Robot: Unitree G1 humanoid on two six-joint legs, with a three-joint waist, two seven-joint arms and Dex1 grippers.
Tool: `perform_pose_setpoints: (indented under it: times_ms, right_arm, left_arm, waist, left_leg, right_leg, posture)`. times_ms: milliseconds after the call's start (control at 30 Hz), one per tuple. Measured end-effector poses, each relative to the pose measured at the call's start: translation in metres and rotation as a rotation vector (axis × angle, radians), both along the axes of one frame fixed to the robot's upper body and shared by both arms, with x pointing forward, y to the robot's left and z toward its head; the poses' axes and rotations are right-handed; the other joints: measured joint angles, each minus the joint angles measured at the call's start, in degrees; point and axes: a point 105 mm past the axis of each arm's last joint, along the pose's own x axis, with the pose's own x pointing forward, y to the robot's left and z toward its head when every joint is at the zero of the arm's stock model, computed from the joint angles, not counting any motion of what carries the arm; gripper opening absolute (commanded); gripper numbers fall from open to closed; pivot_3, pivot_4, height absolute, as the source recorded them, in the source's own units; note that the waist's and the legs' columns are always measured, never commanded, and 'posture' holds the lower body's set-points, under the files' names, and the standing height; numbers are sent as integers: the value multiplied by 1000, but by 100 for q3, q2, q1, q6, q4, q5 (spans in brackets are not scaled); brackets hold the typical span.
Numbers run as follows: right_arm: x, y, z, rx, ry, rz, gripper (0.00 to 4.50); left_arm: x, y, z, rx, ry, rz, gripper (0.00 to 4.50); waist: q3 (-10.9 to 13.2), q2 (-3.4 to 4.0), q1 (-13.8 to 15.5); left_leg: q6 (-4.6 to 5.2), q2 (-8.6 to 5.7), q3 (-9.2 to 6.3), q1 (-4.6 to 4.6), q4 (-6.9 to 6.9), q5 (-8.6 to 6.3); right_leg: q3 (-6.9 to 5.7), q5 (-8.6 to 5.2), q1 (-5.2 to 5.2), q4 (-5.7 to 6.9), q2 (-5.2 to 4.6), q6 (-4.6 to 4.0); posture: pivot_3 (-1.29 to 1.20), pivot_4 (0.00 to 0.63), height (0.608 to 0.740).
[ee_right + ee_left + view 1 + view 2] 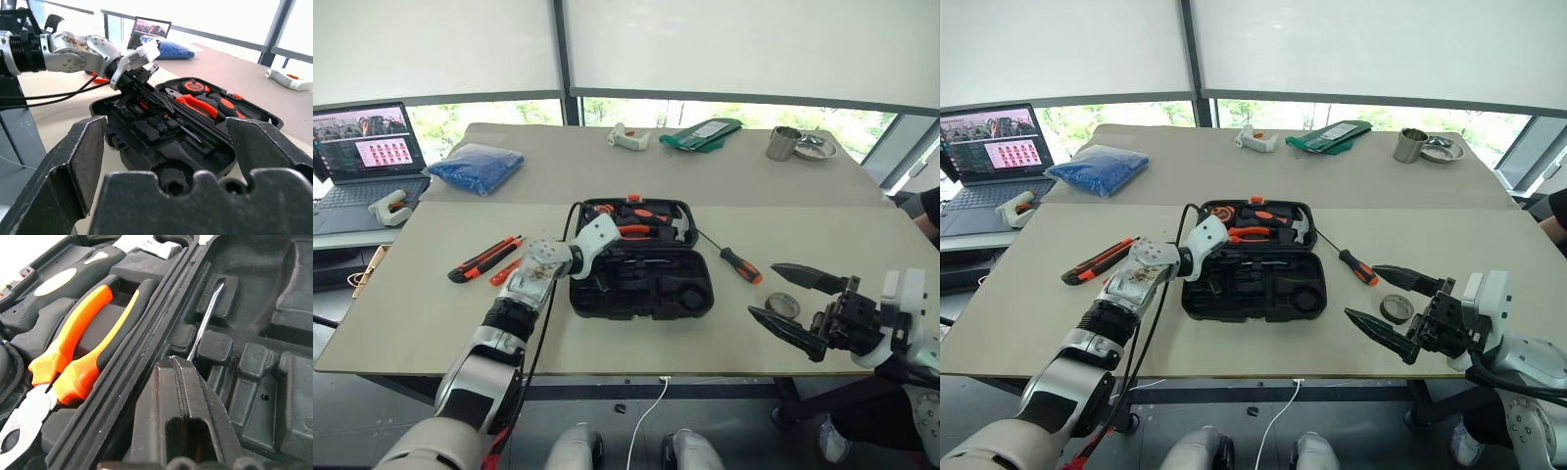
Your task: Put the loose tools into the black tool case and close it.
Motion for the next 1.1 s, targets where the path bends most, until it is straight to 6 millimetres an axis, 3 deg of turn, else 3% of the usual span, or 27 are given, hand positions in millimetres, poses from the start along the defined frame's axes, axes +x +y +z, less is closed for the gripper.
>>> perform_pose_setpoints:
  times_ms: [167,333,433,467,533,700,800,967,1100]
  right_arm:
    - [-3,-16,-3,-20,-17,-90,4500]
    - [-15,-64,-18,-28,20,-347,4500]
    - [-33,-97,-44,-96,87,-546,4500]
    - [-41,-113,-58,-134,134,-640,4500]
    - [-48,-128,-74,-170,190,-734,4500]
    - [-50,-131,-81,-145,220,-778,4500]
    - [-24,-121,-66,-154,216,-713,4500]
    - [48,-82,-19,-249,193,-538,4500]
    - [88,-59,-11,-330,272,-476,4500]
  left_arm:
    - [-11,12,7,-156,-7,-48,1447]
    - [-29,72,51,-277,-174,-98,3424]
    - [-53,117,48,-257,-161,-85,4437]
    - [-66,133,41,-243,-141,-84,4476]
    - [-81,142,30,-249,-101,-95,4476]
    - [-106,152,12,-313,-15,-78,4476]
    - [-111,144,22,-366,-1,-102,4476]
    - [-110,119,38,-457,-16,-159,4476]
    - [-105,102,44,-499,-46,-187,4476]
  waist:
    - [1,-2,-13]
    - [0,1,-34]
    - [-6,11,-54]
    - [-7,15,-74]
    - [-7,17,-71]
    - [-6,20,-111]
    - [-4,26,-168]
    - [-6,31,-245]
    - [-5,29,-211]
  left_leg:
    - [2,2,1,-24,-5,-1]
    - [1,4,10,-20,-14,-5]
    - [-4,6,12,-10,-17,-15]
    - [-3,5,13,-9,-17,-16]
    - [-40,2,13,-10,-12,-38]
    - [-53,11,7,-1,-13,-44]
    - [-53,12,12,-1,-12,-43]
    - [-52,11,24,11,-14,-38]
    - [-7,9,22,-16,-19,-11]
  right_leg:
    - [1,10,-26,0,2,-18]
    - [3,16,-29,-1,3,-42]
    - [4,3,-25,-1,1,-44]
    - [7,-13,-25,-1,-3,-35]
    - [9,-43,-24,-2,-12,-40]
    - [18,-38,-20,-5,-20,-46]
    - [27,-38,-24,-4,-25,-46]
    - [25,-25,-19,2,-3,-56]
    - [19,1,-46,7,10,-63]
  posture:
    - [0,150,740]
    - [0,150,740]
    - [0,150,740]
    - [0,150,740]
    - [0,150,740]
    - [0,150,740]
    - [0,150,740]
    - [0,150,740]
    - [0,150,740]
